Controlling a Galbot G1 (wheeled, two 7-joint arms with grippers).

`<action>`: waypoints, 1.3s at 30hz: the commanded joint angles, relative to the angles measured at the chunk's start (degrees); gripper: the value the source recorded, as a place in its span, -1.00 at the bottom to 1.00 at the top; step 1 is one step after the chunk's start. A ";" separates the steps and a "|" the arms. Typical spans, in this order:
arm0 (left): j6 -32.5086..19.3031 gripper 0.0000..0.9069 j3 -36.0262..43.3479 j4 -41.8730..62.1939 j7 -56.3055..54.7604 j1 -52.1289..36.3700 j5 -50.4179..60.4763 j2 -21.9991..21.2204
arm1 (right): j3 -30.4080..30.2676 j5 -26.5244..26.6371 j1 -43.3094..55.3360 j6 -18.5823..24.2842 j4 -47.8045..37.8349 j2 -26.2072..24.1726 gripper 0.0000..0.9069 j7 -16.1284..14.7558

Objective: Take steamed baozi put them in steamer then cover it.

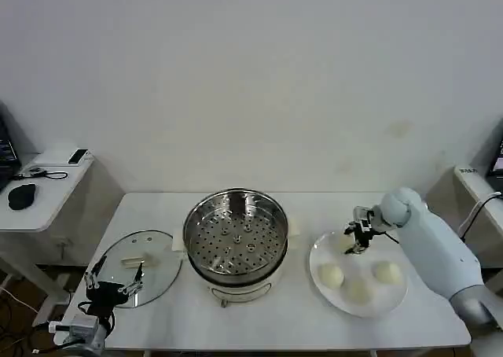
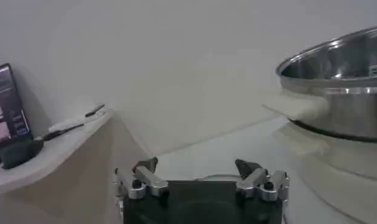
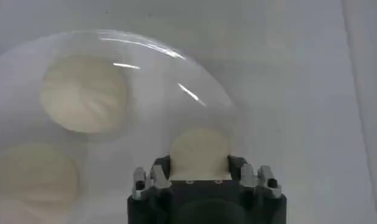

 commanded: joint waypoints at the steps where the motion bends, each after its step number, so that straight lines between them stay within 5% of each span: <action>1: 0.01 1.00 -0.03 -0.20 0.00 0.19 0.22 0.02 | -0.33 1.80 0.67 -0.39 5.05 -2.45 0.42 -0.17; 16: 0.36 1.00 0.30 -0.38 0.24 0.95 0.52 -0.70 | -7.61 15.44 13.25 -6.90 15.44 -8.26 0.42 -3.02; 28: 0.30 1.00 0.52 0.12 0.00 0.24 1.49 -0.90 | -17.71 18.54 28.33 -6.51 8.09 2.42 0.42 -3.31; 32: 0.30 1.00 0.11 -0.33 -0.06 0.38 1.64 -0.90 | -18.73 17.96 31.22 -2.29 0.16 9.61 0.42 -3.64; 35: 0.30 1.00 -0.39 -0.33 -0.29 0.57 1.79 -0.95 | -17.81 16.79 32.70 10.54 -6.57 15.37 0.42 -5.48; 39: 0.19 1.00 -1.06 -0.52 -0.44 1.17 1.75 -0.91 | -18.00 13.01 33.59 15.55 -7.90 19.18 0.42 -6.76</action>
